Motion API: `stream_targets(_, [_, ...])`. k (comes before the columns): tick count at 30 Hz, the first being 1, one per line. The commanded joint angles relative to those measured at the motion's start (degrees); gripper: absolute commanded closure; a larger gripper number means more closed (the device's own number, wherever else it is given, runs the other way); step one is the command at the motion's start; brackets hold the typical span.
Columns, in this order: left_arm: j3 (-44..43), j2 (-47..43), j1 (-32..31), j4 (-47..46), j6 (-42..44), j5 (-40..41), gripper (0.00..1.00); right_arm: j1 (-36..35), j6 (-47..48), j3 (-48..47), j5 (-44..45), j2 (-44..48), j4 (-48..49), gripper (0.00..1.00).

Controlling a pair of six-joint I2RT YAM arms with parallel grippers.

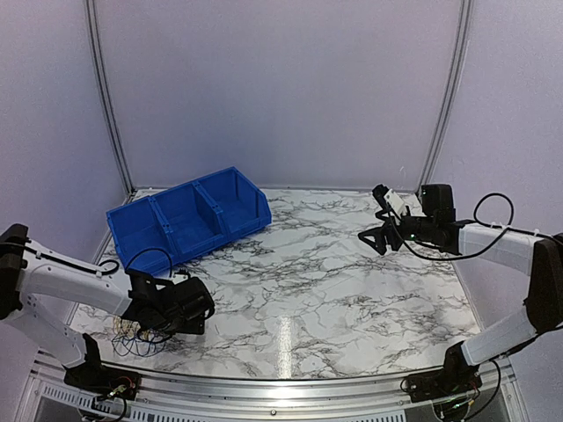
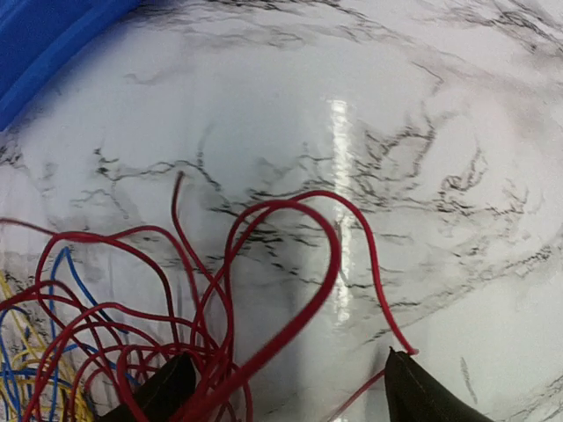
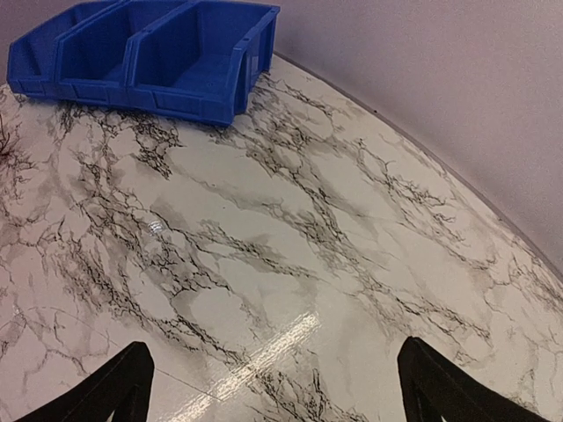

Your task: Untangle the cables

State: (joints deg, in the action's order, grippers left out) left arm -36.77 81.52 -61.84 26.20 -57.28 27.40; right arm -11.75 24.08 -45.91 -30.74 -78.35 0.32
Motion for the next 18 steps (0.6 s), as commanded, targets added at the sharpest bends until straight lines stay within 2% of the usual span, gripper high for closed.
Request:
stream_targets(1, [-3.8,4.3,-3.1,-8.2,5.3,-3.1,0.25,-0.4,0.3,-2.2,-0.4,-0.5,-0.1,0.04])
stream_targets(4, [-8.1,7.8,-5.2,-8.7,8.5,-3.2,0.26,-0.5,0.4,-2.1,-0.2,-0.6,-0.1,0.04])
stream_targets(6, [-11.1,8.9,-6.1,-5.7,8.4,-0.9,0.23,-0.4,0.3,-2.1,-0.3,-0.5,-0.1,0.04])
stream_targets(8, [-13.3,7.7,-6.8,-1.2,8.1,2.3,0.15,-0.5,0.3,-2.0,-0.2,-0.3,-0.1,0.04])
stream_targets(9, [-14.4,6.5,-7.1,0.5,7.2,4.8,0.05,-0.4,0.3,-2.0,-0.2,-0.2,-0.1,0.04])
stream_targets(10, [-15.4,4.8,-7.4,4.0,6.5,6.8,0.02,-0.5,0.4,-1.9,-0.2,-0.3,-0.1,0.04])
stream_targets(15, [-22.0,-2.2,-7.5,18.6,5.7,10.9,0.01,-0.5,0.5,-2.2,-0.5,-0.9,-1.0,0.04])
stream_targets(18, [-25.8,-4.8,-7.5,24.4,7.9,12.9,0.01,-0.5,1.0,-2.3,-0.6,-1.1,-2.1,0.05])
